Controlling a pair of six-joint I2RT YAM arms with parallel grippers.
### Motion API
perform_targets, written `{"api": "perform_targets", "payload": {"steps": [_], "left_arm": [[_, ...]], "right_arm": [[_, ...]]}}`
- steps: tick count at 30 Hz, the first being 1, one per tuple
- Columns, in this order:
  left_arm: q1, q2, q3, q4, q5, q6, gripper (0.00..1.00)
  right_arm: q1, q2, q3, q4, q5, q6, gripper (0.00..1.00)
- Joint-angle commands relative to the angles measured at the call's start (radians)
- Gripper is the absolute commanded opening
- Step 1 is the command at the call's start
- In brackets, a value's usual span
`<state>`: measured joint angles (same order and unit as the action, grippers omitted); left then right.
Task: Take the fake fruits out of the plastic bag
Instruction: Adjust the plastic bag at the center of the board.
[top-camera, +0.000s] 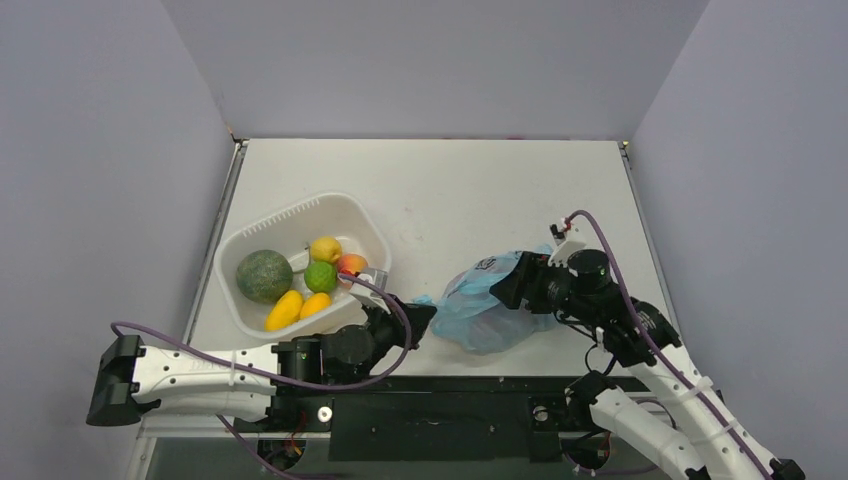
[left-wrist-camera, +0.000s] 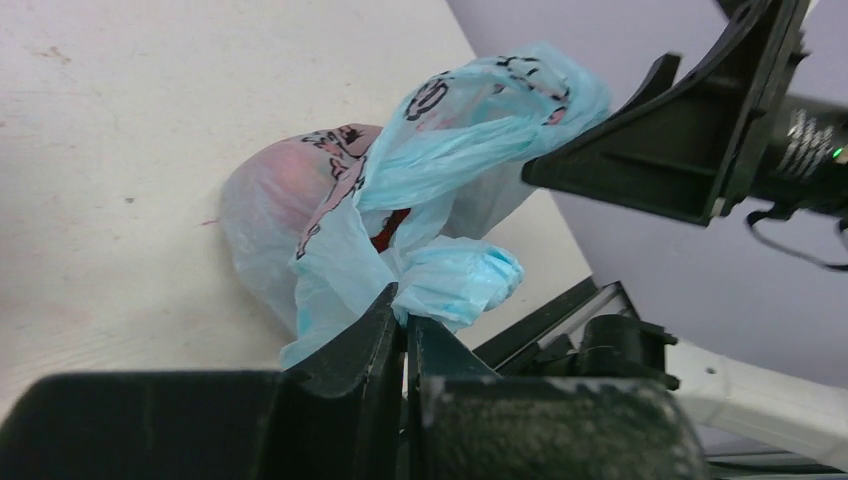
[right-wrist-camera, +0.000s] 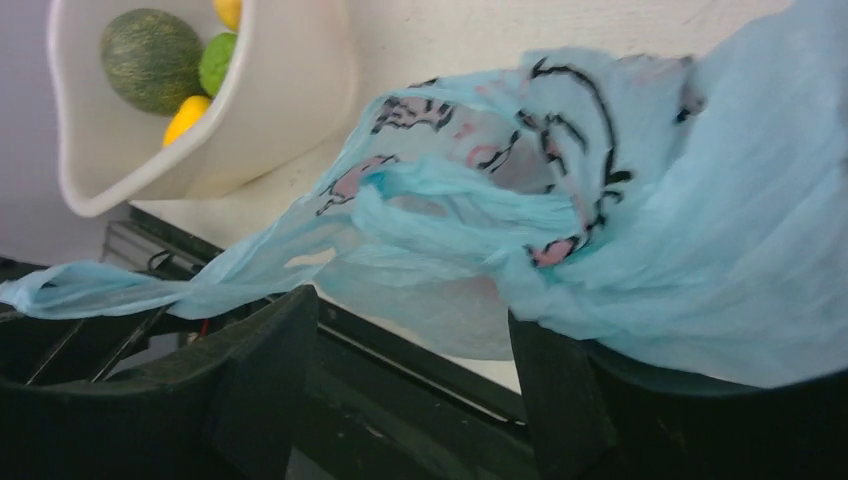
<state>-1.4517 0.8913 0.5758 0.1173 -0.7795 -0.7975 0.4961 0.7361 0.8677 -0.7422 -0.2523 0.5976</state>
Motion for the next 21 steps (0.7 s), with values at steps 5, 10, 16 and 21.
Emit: {"api": "perform_targets", "payload": {"steps": [5, 10, 16, 21], "left_arm": [[0.006, 0.040, 0.007, 0.202, 0.067, -0.029, 0.00], [0.005, 0.049, 0.019, 0.184, 0.079, -0.033, 0.00], [0.006, 0.052, 0.010, 0.183, 0.086, -0.040, 0.00], [0.006, 0.048, 0.016, 0.171, 0.080, -0.038, 0.00]], "right_arm": [[0.112, -0.125, -0.244, 0.297, 0.195, 0.468, 0.65], [0.113, -0.082, -0.287, 0.388, 0.277, 0.560, 0.62], [0.115, -0.023, -0.281, 0.398, 0.336, 0.611, 0.43], [0.114, 0.000, -0.290, 0.357, 0.407, 0.612, 0.39]]}}
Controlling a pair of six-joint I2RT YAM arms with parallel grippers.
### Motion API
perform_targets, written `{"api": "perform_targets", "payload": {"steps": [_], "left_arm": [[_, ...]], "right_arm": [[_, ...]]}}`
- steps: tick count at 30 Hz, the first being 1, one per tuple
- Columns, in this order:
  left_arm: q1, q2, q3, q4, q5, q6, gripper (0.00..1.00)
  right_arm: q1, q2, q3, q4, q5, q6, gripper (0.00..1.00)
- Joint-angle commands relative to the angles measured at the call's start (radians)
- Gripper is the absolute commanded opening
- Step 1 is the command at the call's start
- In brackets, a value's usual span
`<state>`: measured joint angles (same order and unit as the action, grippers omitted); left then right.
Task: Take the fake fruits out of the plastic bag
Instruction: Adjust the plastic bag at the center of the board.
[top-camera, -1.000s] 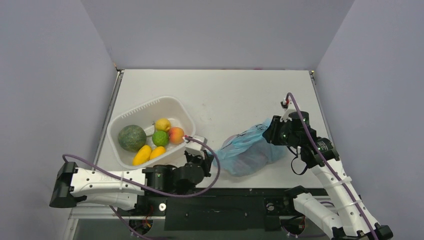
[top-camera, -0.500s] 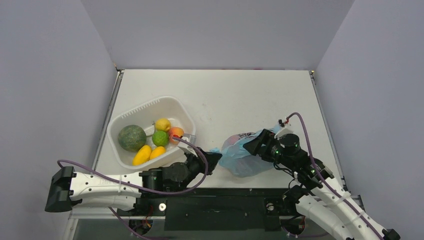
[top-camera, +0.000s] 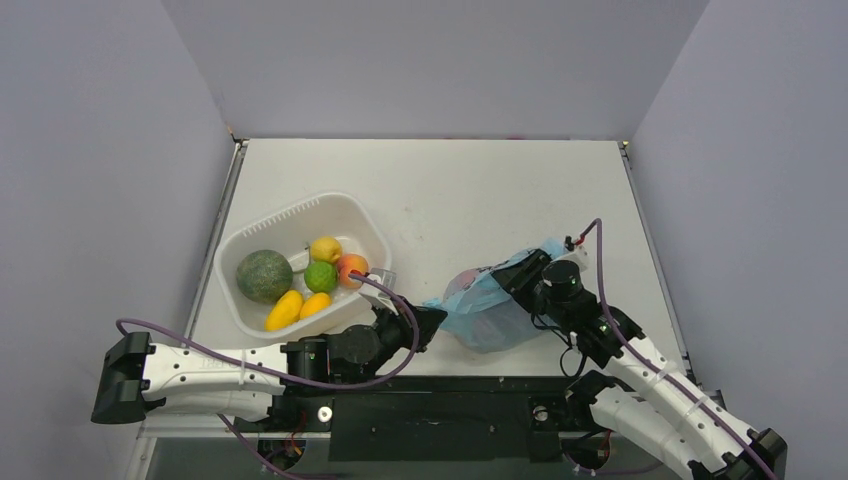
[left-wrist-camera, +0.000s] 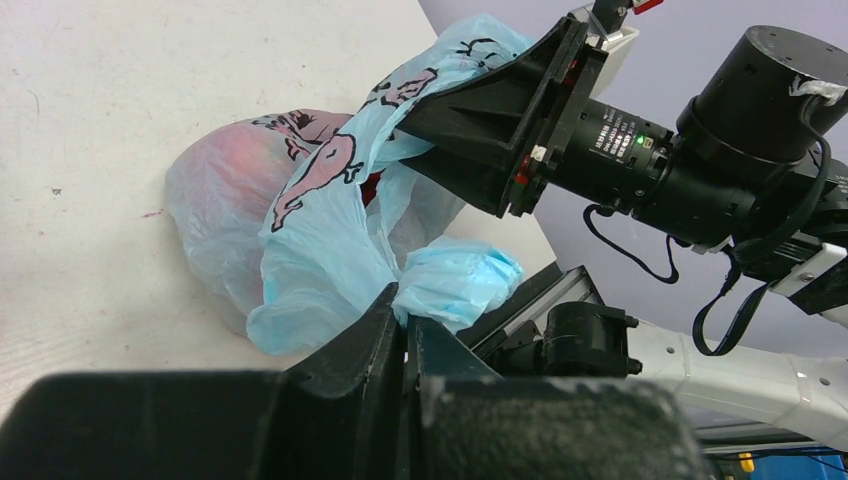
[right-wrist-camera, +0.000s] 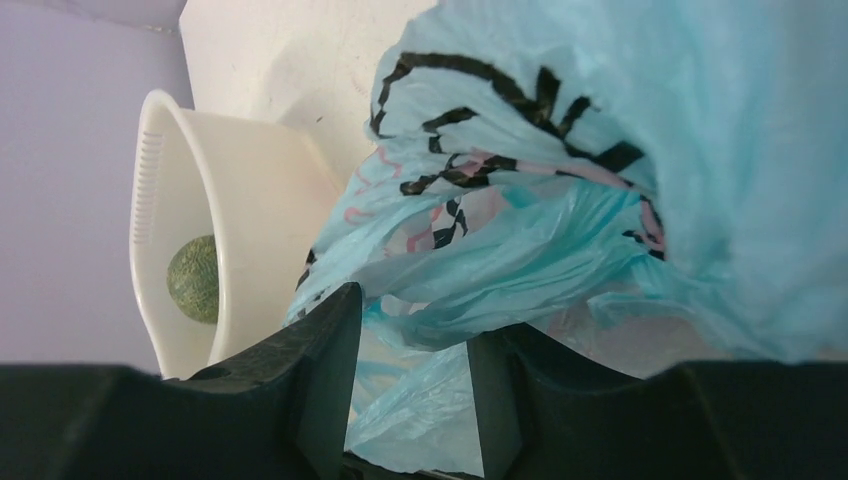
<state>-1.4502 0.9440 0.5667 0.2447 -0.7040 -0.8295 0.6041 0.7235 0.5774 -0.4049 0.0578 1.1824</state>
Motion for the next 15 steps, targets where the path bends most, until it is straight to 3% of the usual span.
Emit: {"api": "perform_targets", "payload": {"steps": [1, 6, 8, 9, 11, 13, 15], "left_arm": [[0.005, -0.005, 0.027, 0.040, 0.005, -0.002, 0.00], [0.004, 0.000, 0.046, 0.009, 0.004, 0.004, 0.00], [0.005, 0.006, 0.049, 0.006, 0.002, 0.006, 0.00], [0.008, 0.009, 0.051, -0.003, 0.002, 0.007, 0.00], [0.039, 0.009, 0.056, 0.012, 0.036, -0.022, 0.00], [0.123, 0.009, 0.073, 0.022, 0.158, -0.046, 0.00], [0.196, 0.025, 0.151, -0.067, 0.234, -0.041, 0.00]], "right_arm": [[0.006, 0.011, -0.004, 0.019, 0.103, 0.023, 0.42], [0.007, 0.013, -0.001, 0.030, 0.138, -0.027, 0.41], [0.006, 0.027, 0.015, 0.029, 0.141, -0.055, 0.31], [0.005, 0.040, 0.033, 0.029, 0.138, -0.067, 0.14], [0.005, 0.061, 0.082, 0.015, 0.110, -0.114, 0.00], [0.004, 0.082, 0.165, -0.033, 0.054, -0.183, 0.00], [-0.006, 0.103, 0.257, -0.086, -0.003, -0.237, 0.00]]}}
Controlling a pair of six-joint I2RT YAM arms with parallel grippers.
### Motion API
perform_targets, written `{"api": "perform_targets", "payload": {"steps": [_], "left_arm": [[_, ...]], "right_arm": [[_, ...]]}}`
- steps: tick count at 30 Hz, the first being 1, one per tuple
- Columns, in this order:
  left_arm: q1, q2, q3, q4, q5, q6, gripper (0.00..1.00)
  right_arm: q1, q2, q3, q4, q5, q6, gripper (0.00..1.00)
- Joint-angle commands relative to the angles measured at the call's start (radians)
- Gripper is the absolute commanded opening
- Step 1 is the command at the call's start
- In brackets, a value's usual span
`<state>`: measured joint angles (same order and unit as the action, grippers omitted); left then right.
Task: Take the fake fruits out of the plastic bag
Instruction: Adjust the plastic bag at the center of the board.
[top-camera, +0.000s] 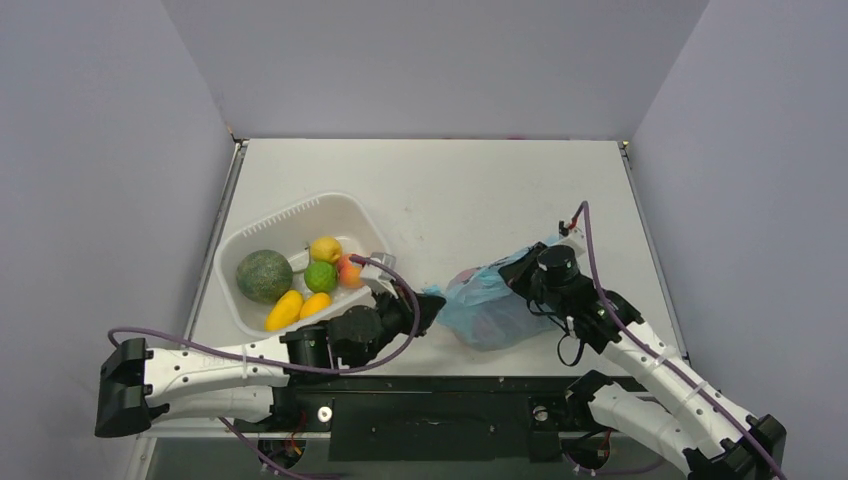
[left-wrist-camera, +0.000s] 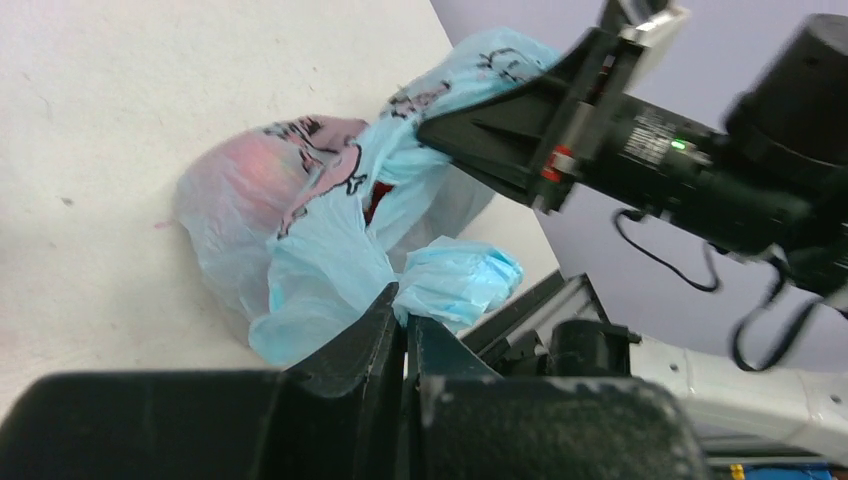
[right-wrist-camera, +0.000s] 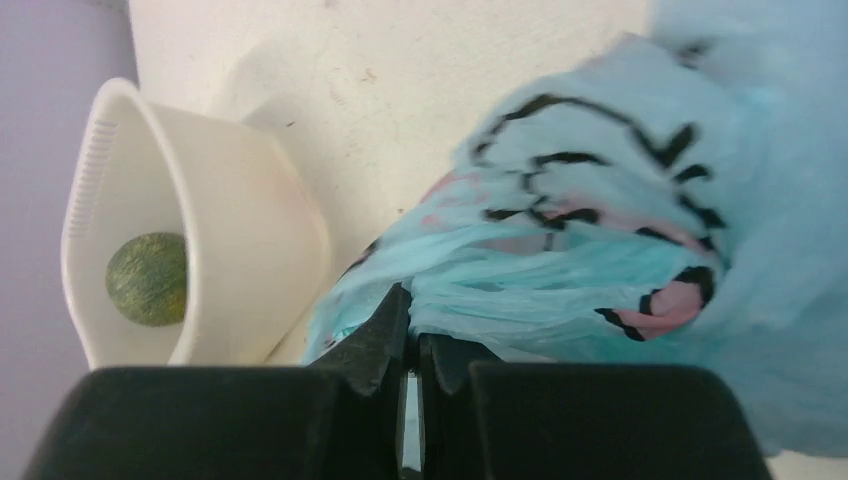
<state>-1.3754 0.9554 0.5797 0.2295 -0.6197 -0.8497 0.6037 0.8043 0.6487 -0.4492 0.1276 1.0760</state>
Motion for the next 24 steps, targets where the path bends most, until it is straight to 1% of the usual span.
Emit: {"api": "perform_targets", "payload": {"steps": [1, 2, 3, 4, 5, 6, 7, 8, 9, 10, 11, 12, 13, 14, 15, 16, 17, 18, 19, 20, 21, 22, 23, 24], "left_arm": [[0.140, 0.031, 0.169, -0.084, 0.169, -0.005, 0.00], [0.180, 0.040, 0.219, -0.128, 0.181, 0.005, 0.00], [0.228, 0.060, 0.241, -0.138, 0.224, 0.024, 0.00], [0.257, 0.071, 0.281, -0.148, 0.252, 0.030, 0.00], [0.314, 0.096, 0.298, -0.155, 0.312, 0.035, 0.00], [0.359, 0.110, 0.333, -0.166, 0.337, 0.035, 0.00], [0.402, 0.138, 0.350, -0.170, 0.380, 0.032, 0.00], [0.426, 0.153, 0.380, -0.172, 0.396, 0.030, 0.00], [0.475, 0.183, 0.393, -0.166, 0.426, 0.022, 0.00], [0.502, 0.200, 0.418, -0.144, 0.450, 0.018, 0.00], [0.557, 0.244, 0.434, -0.132, 0.501, 0.008, 0.00], [0.583, 0.296, 0.476, -0.113, 0.552, 0.005, 0.00], [0.630, 0.324, 0.537, -0.109, 0.574, 0.008, 0.00], [0.651, 0.386, 0.576, -0.113, 0.606, 0.018, 0.00], [0.688, 0.417, 0.657, -0.133, 0.635, 0.023, 0.00], [0.707, 0.487, 0.707, -0.144, 0.692, 0.032, 0.00], [0.745, 0.524, 0.813, -0.178, 0.722, 0.034, 0.00], [0.777, 0.591, 0.866, -0.194, 0.787, 0.037, 0.00], [0.793, 0.623, 0.974, -0.219, 0.814, 0.037, 0.00], [0.817, 0.679, 1.027, -0.244, 0.864, 0.041, 0.00], [0.826, 0.704, 1.133, -0.286, 0.883, 0.043, 0.00], [0.840, 0.745, 1.180, -0.305, 0.915, 0.047, 0.00], [0.845, 0.759, 1.265, -0.332, 0.925, 0.050, 0.00], [0.849, 0.782, 1.300, -0.340, 0.940, 0.055, 0.00]], "right_arm": [[-0.018, 0.037, 0.217, -0.058, -0.095, -0.162, 0.00], [-0.058, 0.046, 0.267, -0.082, -0.165, -0.176, 0.00], [-0.086, 0.062, 0.304, -0.087, -0.204, -0.197, 0.00], [-0.153, 0.072, 0.317, -0.090, -0.291, -0.215, 0.00], [-0.188, 0.098, 0.345, -0.091, -0.329, -0.225, 0.00], [-0.255, 0.112, 0.358, -0.089, -0.398, -0.244, 0.00], [-0.284, 0.147, 0.384, -0.086, -0.424, -0.253, 0.00], [-0.347, 0.165, 0.401, -0.078, -0.470, -0.272, 0.00], [-0.362, 0.212, 0.442, -0.074, -0.489, -0.280, 0.00], [-0.395, 0.236, 0.466, -0.072, -0.517, -0.295, 0.00], [-0.412, 0.291, 0.519, -0.070, -0.532, -0.300, 0.00], [-0.449, 0.319, 0.545, -0.061, -0.561, -0.306, 0.00], [-0.482, 0.374, 0.605, -0.052, -0.575, -0.308, 0.00], [-0.500, 0.427, 0.635, -0.049, -0.597, -0.309, 0.00], [-0.531, 0.455, 0.703, -0.048, -0.620, -0.309, 0.00], [-0.547, 0.501, 0.775, -0.049, -0.631, -0.309, 0.00], [-0.575, 0.524, 0.807, -0.050, -0.658, -0.309, 0.00], [-0.588, 0.564, 0.875, -0.051, -0.671, -0.308, 0.00], [-0.615, 0.580, 0.912, -0.059, -0.690, -0.308, 0.00], [-0.631, 0.608, 0.972, -0.066, -0.695, -0.309, 0.00], [-0.658, 0.616, 1.002, -0.082, -0.704, -0.313, 0.00], [-0.669, 0.625, 1.052, -0.088, -0.711, -0.315, 0.00], [-0.686, 0.625, 1.071, -0.099, -0.714, -0.323, 0.00], [-0.693, 0.616, 1.096, -0.107, -0.709, -0.329, 0.00]]}}
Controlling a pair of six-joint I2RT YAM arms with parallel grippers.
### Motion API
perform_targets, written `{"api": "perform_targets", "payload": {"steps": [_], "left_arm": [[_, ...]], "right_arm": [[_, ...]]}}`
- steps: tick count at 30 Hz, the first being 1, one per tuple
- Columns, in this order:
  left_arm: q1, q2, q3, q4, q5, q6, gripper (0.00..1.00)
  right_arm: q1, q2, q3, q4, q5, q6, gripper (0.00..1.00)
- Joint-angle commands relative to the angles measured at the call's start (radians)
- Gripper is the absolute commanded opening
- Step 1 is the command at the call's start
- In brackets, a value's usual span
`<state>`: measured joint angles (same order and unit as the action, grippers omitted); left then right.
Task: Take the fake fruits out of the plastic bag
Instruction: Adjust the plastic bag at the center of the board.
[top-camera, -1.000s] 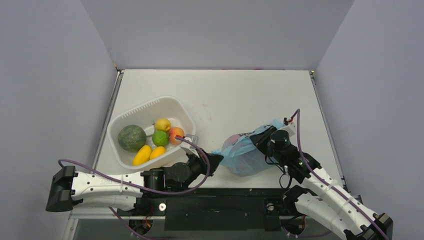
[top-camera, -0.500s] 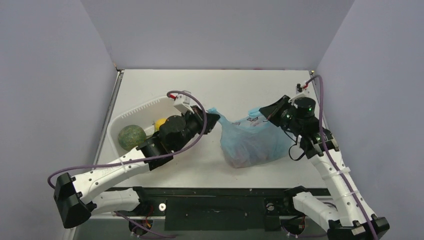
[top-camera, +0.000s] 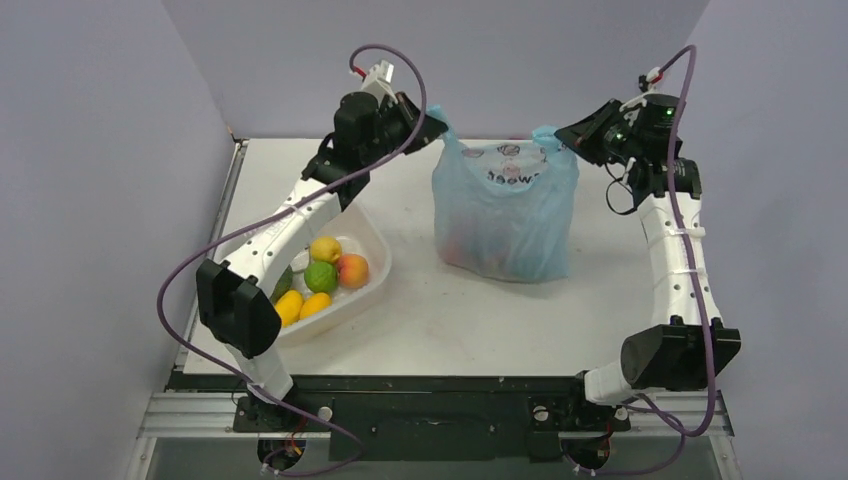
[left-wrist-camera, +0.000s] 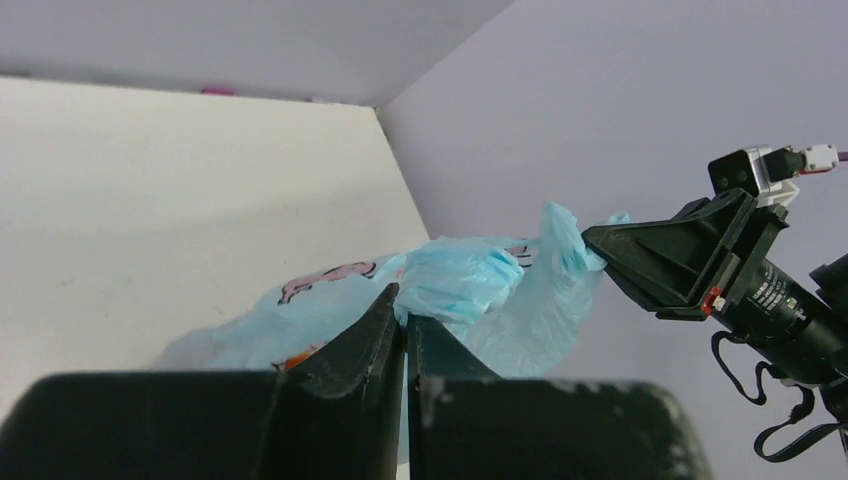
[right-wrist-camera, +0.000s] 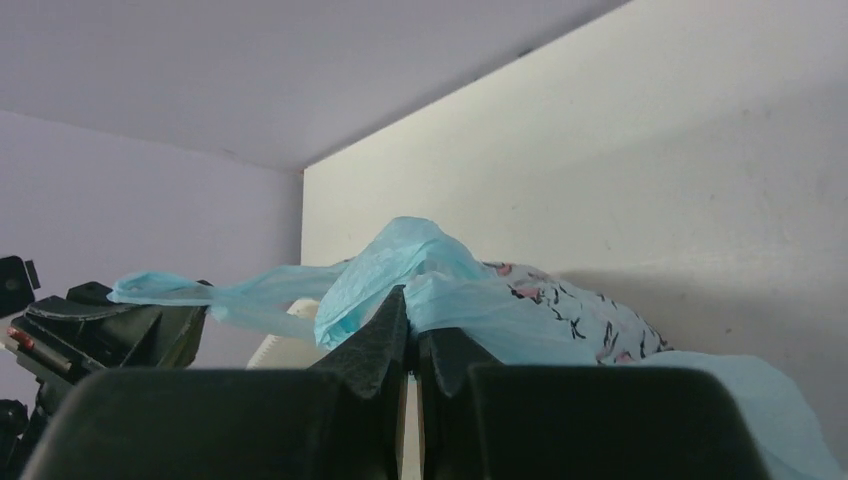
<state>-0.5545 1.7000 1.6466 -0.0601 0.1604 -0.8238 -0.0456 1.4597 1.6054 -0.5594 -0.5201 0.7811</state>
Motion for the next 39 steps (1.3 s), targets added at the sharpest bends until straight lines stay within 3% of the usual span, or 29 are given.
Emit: {"api": "perform_targets", "payload": {"steps": [1, 4, 6, 10, 14, 19, 23, 27, 28, 29, 32, 36, 39], "left_arm": [[0.029, 0.044, 0.279, -0.059, 0.167, 0.032, 0.00], [0.030, 0.046, 0.306, -0.067, 0.210, 0.054, 0.00], [0.031, 0.013, 0.245, -0.064, 0.217, 0.071, 0.00], [0.031, -0.122, -0.042, -0.017, 0.182, 0.121, 0.00], [0.035, -0.276, -0.405, -0.033, 0.061, 0.178, 0.00], [0.038, -0.401, -0.631, -0.032, 0.013, 0.183, 0.00], [0.031, -0.469, -0.711, 0.001, 0.031, 0.151, 0.00], [0.026, -0.522, -0.719, 0.018, 0.047, 0.133, 0.00], [0.025, -0.531, -0.713, 0.008, 0.049, 0.132, 0.06], [0.024, -0.548, -0.701, -0.001, 0.054, 0.130, 0.28], [0.023, -0.586, -0.676, -0.051, 0.067, 0.129, 0.54], [0.024, -0.672, -0.637, -0.145, 0.112, 0.137, 0.76], [0.023, -0.769, -0.617, -0.213, 0.160, 0.138, 0.84]], "right_arm": [[-0.051, -0.049, 0.145, -0.009, -0.043, -0.049, 0.00], [-0.052, -0.125, 0.083, -0.022, -0.027, -0.069, 0.00], [-0.043, -0.198, -0.017, -0.020, -0.018, -0.089, 0.00], [0.026, -0.385, -0.309, -0.019, 0.042, -0.136, 0.00], [0.178, -0.571, -0.621, -0.045, 0.067, -0.171, 0.00], [0.242, -0.801, -0.946, -0.110, 0.102, -0.189, 0.00], [0.245, -0.871, -0.999, -0.148, 0.113, -0.194, 0.00], [0.246, -0.851, -0.928, -0.172, 0.111, -0.214, 0.00], [0.246, -0.845, -0.910, -0.182, 0.110, -0.222, 0.00], [0.246, -0.832, -0.880, -0.186, 0.109, -0.225, 0.00], [0.248, -0.816, -0.820, -0.209, 0.104, -0.242, 0.00], [0.248, -0.811, -0.802, -0.219, 0.071, -0.244, 0.00], [0.253, -0.812, -0.811, -0.220, 0.033, -0.245, 0.00]]}}
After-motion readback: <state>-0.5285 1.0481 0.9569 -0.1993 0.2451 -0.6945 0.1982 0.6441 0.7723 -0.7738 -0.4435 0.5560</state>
